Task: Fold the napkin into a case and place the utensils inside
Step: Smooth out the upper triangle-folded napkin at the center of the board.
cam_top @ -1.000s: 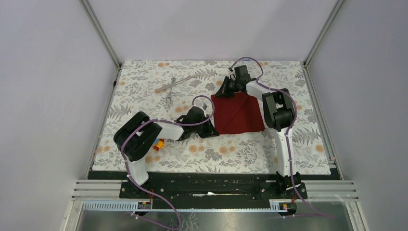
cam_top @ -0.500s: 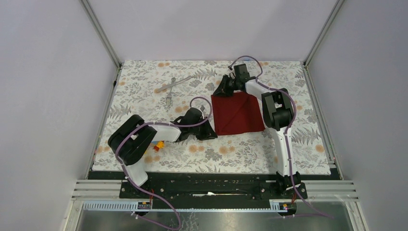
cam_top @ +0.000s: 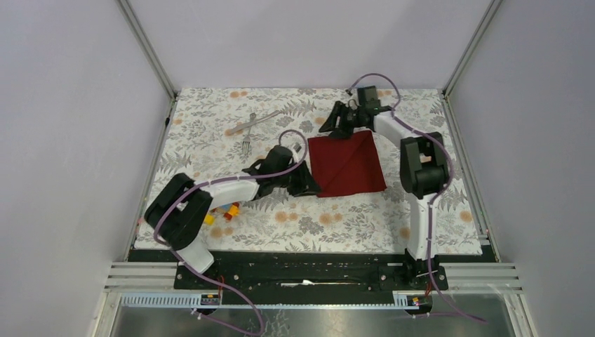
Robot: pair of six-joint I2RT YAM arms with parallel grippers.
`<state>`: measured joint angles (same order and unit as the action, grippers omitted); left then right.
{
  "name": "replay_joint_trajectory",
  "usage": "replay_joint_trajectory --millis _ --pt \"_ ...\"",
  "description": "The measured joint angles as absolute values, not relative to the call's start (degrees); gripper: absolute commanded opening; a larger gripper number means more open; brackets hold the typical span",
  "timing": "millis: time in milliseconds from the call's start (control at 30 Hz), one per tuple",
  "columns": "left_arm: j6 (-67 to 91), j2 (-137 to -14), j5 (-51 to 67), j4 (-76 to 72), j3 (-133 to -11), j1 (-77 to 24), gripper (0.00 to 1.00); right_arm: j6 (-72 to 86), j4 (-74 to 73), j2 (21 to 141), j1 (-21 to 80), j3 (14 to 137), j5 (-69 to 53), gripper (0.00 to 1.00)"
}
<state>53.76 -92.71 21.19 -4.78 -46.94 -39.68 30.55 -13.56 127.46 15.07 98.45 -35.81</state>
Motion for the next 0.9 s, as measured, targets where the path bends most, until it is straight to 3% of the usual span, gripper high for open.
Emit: replay_joint_trajectory --millis 167,367,667,900 --pt "53.52 -101.01 25.93 -8.86 -55.99 -39.79 0.26 32.36 -6.63 118.56 8.16 85.67 -41.5 0.59" --pt "51.7 -111.77 28.47 -10.5 -62.3 -39.66 0.18 33.28 -0.93 121.23 1.43 81.6 -48.6 0.55" --pt "51.44 -115.11 31.16 -14.76 -58.52 -35.59 0.15 36.49 8.71 128.97 0.78 81.54 -55.88 0.54" --pt "52.58 -113.99 33.1 -21.43 -53.3 -33.26 0.16 40.82 13.85 134.28 -1.43 82.96 -59.55 0.61"
